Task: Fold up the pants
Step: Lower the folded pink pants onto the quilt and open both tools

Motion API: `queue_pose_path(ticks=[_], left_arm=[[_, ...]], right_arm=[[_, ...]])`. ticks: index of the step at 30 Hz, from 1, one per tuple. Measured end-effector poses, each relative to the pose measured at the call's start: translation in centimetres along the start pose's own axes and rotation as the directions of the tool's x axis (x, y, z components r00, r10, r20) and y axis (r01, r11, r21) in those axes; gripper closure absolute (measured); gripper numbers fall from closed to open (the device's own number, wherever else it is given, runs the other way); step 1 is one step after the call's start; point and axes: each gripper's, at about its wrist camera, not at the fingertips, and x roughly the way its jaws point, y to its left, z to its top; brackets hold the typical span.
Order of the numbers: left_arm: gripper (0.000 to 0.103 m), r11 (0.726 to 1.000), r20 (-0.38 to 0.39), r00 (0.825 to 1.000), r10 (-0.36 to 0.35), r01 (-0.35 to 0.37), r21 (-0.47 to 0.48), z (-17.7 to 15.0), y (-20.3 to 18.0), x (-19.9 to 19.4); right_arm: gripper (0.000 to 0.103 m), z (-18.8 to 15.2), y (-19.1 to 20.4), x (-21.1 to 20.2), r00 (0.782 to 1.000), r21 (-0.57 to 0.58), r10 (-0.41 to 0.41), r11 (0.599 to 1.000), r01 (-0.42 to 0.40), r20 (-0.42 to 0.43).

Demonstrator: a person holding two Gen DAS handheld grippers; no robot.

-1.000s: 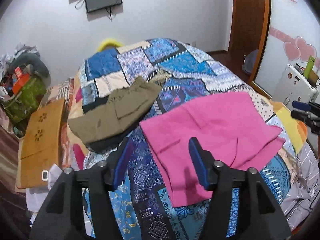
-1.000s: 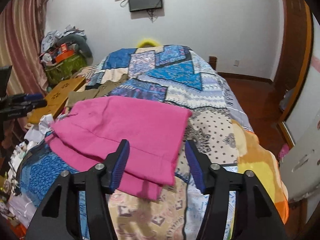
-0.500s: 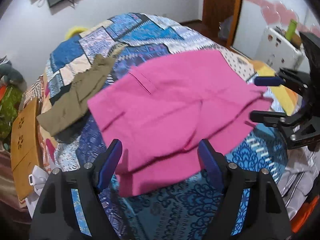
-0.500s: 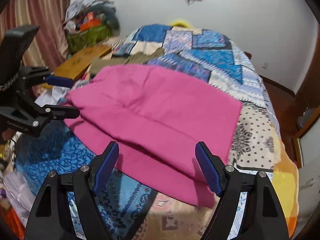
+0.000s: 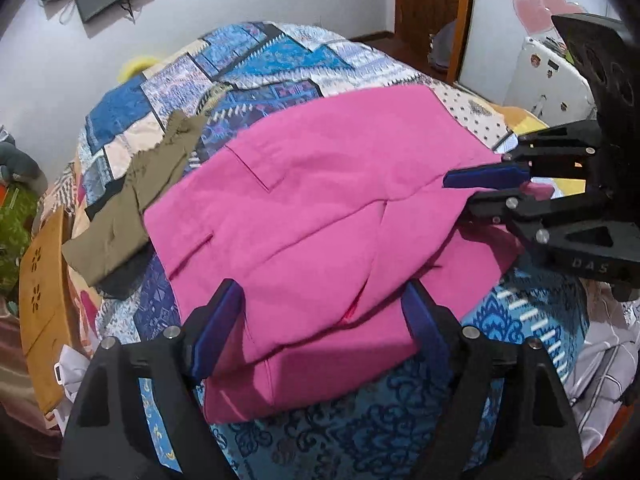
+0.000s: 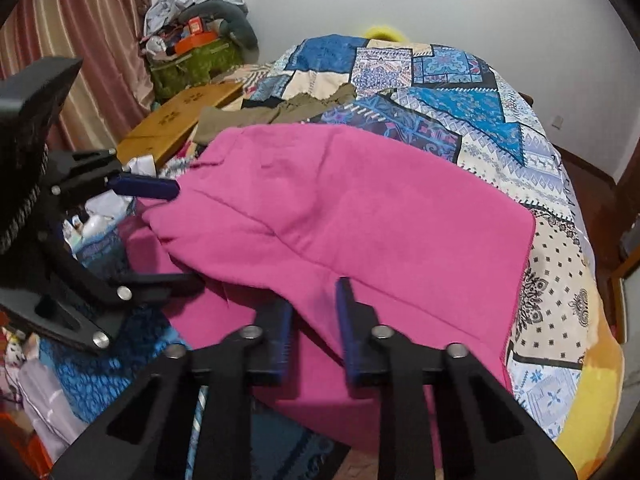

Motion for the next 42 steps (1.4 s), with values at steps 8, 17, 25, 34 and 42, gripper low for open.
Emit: queue_pose_path(ticks=[8,17,25,34,42], left_arm=[[0.079,0.998,0.047,0.997,0.053,-0.052,-0.022,-0.2,1.3,-1.5],[0.084,0.999,0.056,0.998,0.011,-0.009,-0.031,-1.2,1.5,-3.6],[0.081,0.998,-0.028,0.999,-0.047,0.045,-0.049,-2.7,1.2,-1.9],[0.069,0.986,-0.014,0.990,-0.140,0.138,-0.098,-3.0,2.1,-5.0],[0.060,0.956,0.065,0.984,-0.168,0.179,-0.231,0.0,4.0,-5.2]], right_arm=[[0.096,1.0,1.3,-1.9,0.997,-0.021,0.011,1.000,-0.009,0.077],[0.097,0.5,2.8,-3.2,0.996,-0.056,0.040,0.998,-0.035,0.084],[0.094,-1.5,3.0,-1.7,0.998,0.000,0.066,0.998,-0.066,-0.004],[0.074,-1.1,2.7,-4.3,0.992,0.058,0.111,0.992,-0.115,0.068],[0.058,1.1,2.7,-3.0,0.989,0.118,0.110,0.986,-0.121,0.101]])
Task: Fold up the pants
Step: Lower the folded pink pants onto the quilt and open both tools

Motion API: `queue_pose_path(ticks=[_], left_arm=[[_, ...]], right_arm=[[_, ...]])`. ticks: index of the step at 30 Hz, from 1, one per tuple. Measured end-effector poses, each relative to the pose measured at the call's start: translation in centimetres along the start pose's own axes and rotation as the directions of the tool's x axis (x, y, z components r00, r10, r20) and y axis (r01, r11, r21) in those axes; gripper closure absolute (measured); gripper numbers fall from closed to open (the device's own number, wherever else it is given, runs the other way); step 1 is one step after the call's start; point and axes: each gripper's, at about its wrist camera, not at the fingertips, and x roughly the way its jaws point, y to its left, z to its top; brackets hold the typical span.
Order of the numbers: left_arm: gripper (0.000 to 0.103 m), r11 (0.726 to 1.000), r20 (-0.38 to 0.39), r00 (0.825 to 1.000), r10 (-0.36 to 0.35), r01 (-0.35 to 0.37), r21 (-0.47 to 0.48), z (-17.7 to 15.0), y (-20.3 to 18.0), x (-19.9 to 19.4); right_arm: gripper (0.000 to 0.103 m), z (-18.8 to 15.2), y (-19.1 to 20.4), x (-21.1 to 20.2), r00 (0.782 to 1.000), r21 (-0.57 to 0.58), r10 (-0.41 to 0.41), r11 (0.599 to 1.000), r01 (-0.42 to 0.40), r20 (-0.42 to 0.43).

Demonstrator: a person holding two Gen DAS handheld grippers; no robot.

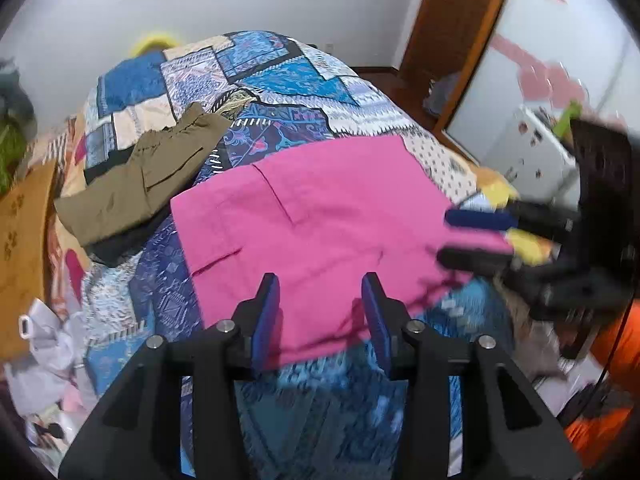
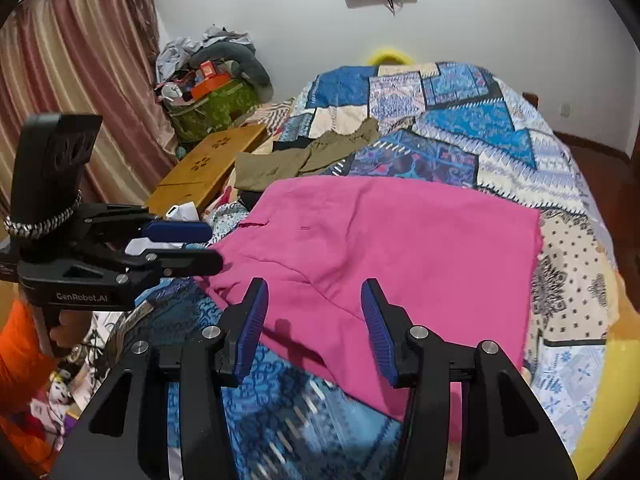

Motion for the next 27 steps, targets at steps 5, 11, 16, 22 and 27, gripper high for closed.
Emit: queue_pose_path(ticks=[5,11,16,22,27], left_arm=[[0.060,0.999,-0.044,0.999,-0.005,0.004,-0.043,0.2,0.4,2.9],[0.058,0.997,-0.062,0.996,0.060,-0.056,0.060,-2.3,0.3,4.4],[0.053,0.997,-0.052,0.997,0.064,-0.062,0.053,-3.2,1.1,3.5],[0.047,0.994,-0.051,0.993,0.109,-0.110,-0.015,-4.3,3.3,2.3],[0.045,0.992,-0.058,0.993,0.101,-0.105,-0.073,-4.7,5.1,1.2]], right_arm=[[0.058,-0.8,-1.3,2.4,0.997,0.047,-0.006,0.999,0.009,-0.073],[0.058,-3.3,-3.4,1.4,0.994,0.018,-0.074,0.997,0.075,-0.083],[0.058,-4.9,-5.1,-0.7,0.990,0.048,-0.124,0.991,0.127,-0.071],[0.058,-6.5,-6.7,-2.7,0.985,0.129,-0.163,0.977,0.168,-0.050],[0.058,-7.0,-8.0,-3.6,0.981,0.177,-0.183,0.965,0.192,-0.064]])
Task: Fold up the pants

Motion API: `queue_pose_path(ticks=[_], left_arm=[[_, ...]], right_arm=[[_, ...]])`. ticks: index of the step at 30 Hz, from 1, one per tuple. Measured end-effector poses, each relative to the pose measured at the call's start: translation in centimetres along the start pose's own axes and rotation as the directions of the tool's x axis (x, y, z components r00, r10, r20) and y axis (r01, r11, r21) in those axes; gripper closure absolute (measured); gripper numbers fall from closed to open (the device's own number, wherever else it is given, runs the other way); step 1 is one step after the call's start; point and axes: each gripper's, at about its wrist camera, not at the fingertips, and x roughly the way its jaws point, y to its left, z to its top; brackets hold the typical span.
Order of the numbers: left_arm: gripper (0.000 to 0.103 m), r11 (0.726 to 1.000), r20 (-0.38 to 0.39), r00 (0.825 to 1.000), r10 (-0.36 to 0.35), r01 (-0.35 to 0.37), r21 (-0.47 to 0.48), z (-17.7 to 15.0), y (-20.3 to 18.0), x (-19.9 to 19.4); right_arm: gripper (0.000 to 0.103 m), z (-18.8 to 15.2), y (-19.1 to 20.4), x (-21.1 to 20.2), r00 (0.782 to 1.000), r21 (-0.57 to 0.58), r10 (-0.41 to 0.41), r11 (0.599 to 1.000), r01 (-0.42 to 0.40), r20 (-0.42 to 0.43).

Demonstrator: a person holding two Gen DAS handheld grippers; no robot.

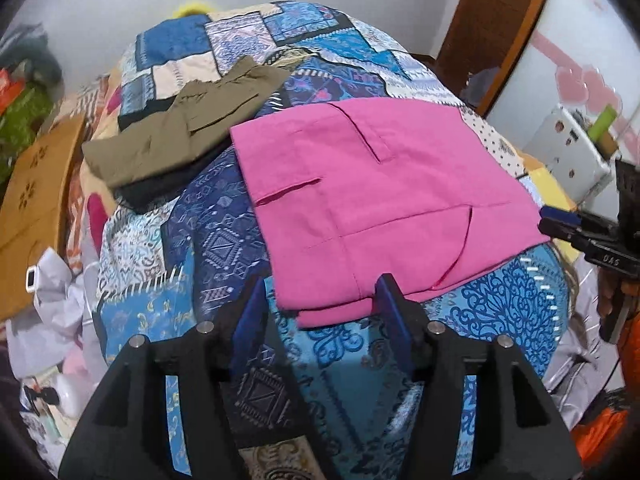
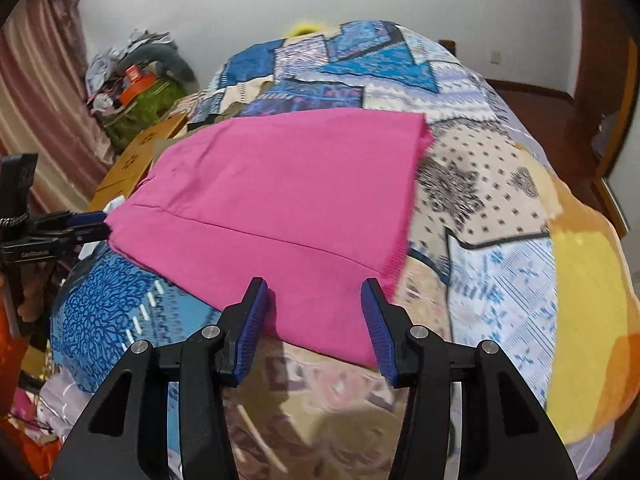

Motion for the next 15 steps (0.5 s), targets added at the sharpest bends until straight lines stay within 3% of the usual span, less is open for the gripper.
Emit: queue_pose_path(ticks=[3,10,15], left_arm=[[0.045,0.998,0.025,0.998,0.058,-0.057,-0.013,0.8,0.6,-0.6],[0.041,0.990,0.063,0.992,0.113,-0.107,-0.092,4.4,2.9,-0.7],[0.041,0.979,0.052,0.993,0.105,-0.094,-0.179,7.7,4.7,0.9]], right_arm=[[0.058,0.2,-1.0,-0.2,1.000,0.025,-0.027,0.999,0.027,-0.014],[0.056,2.1,-3.3,-1.1,0.998,0.064,-0.063,0.996,0.062,0.015],[0.037,4.6,-4.5,-1.0,0.994,0.082,-0.082,0.994,0.077,0.068]])
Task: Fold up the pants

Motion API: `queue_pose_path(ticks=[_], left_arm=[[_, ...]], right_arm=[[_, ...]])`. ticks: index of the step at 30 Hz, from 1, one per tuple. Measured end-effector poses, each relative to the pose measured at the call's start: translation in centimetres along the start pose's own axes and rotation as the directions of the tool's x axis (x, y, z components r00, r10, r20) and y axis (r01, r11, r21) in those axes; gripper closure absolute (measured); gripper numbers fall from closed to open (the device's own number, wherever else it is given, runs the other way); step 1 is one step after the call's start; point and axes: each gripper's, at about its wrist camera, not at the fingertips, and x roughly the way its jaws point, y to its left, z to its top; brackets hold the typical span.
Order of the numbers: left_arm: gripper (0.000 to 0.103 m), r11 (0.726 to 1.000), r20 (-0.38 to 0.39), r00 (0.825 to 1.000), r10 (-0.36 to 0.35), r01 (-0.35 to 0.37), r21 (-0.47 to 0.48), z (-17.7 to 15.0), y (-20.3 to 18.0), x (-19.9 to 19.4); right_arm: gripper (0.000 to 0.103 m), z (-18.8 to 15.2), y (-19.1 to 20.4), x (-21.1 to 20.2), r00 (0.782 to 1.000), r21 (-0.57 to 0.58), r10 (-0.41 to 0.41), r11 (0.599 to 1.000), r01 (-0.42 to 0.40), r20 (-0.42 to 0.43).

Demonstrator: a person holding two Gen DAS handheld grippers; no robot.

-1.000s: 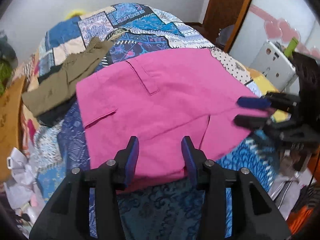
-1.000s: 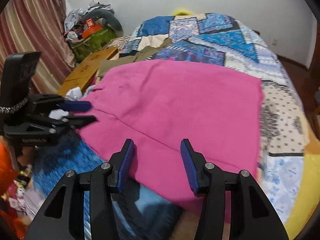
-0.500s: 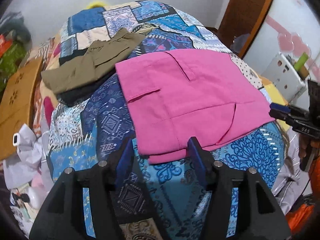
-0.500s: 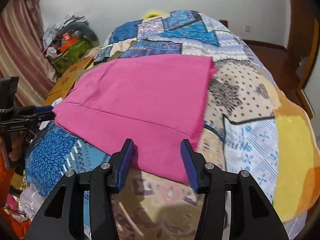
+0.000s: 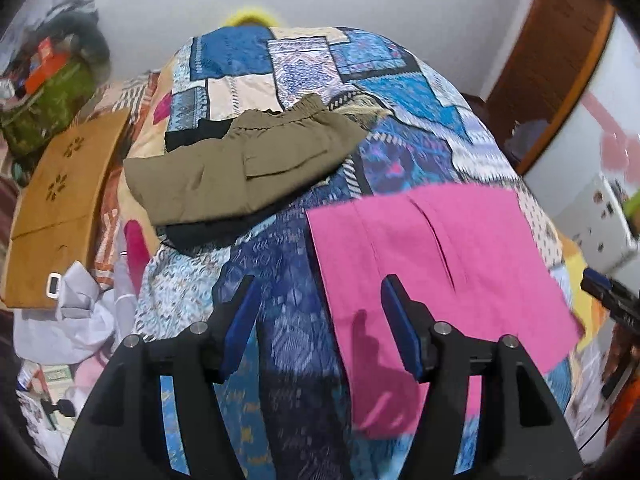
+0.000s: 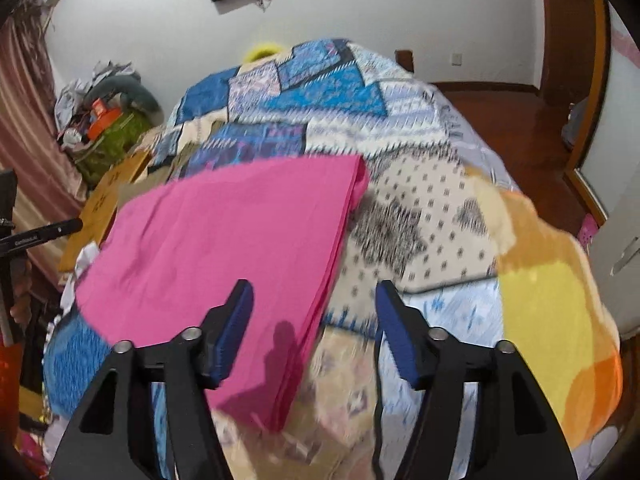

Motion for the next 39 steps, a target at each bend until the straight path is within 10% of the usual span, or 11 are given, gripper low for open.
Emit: queue_pose_path(ticks=[15,22,30,39], left_arm=[[0.030,0.996,-0.109,0.993,-0.035,0.026,-0.084,5.4,0.3,7.8],[0.030,0.987,-0.178,0.974,-0.139,0.120,-0.111,4.8,0.4,10.9],[0.048,0.997,-0.123,0.989,-0.077,0.077,-0.002,3.7,-0.5,10.4],[0.047,0.998,-0.082,0.996,0.032,-0.028,0.049,2.6,-1.0,9.9]], right_arm=[[0.032,6.8,-2.2,9.4,0.997,-0.041,-0.004,0.999,0.000,-0.083],[0.033,7.9,-5.0,14.3,0.980,0.118,0.106,0.989,-0.086,-0.167],[0.086,7.7,-3.5,14.6,0.986,0.028,0.098,0.995,-0.095,-0.138],[0.091,7.6,-2.8,15.4,0.989,-0.040,-0.015,0.999,0.010,-0.150]])
